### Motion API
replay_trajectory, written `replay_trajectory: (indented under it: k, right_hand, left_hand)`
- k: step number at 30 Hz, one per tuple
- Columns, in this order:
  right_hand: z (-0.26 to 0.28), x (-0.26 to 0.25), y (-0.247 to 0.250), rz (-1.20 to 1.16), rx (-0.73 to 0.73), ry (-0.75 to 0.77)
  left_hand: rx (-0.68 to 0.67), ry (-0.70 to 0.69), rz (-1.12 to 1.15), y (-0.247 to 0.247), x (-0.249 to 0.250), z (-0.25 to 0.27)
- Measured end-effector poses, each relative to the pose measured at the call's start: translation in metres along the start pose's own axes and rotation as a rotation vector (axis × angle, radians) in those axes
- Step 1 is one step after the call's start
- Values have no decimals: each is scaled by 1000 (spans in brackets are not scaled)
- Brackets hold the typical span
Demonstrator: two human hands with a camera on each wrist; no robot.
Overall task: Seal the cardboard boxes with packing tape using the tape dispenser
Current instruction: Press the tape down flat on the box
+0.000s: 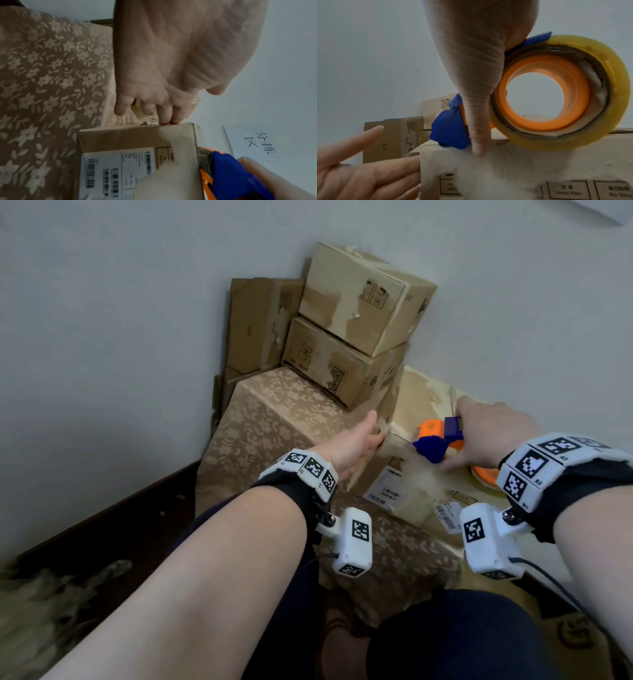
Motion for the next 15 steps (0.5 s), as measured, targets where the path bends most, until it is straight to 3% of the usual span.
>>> replay_trajectory:
  k: [7,12,15]
  right_hand:
    - [-1,-1,-1,-3,-10,-13]
    - [1,-2,1,13,1,-20]
    - [2,-3,1,19,6,-16]
  left_hand:
    - [21,129,-183,5,-18,7]
    - [88,141,-314,10,-14,13]
    - [158,114,-227,10,-9,16]
Point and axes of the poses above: each hand's wrist, its own z-axis away from the middle knuckle, its own y-axis out of the back of the hand, x = y × z, the point moved 10 cm from there along -z, towards the middle knuckle, and after that the axes turned 6 degrees about y, right-handed, at the moved point
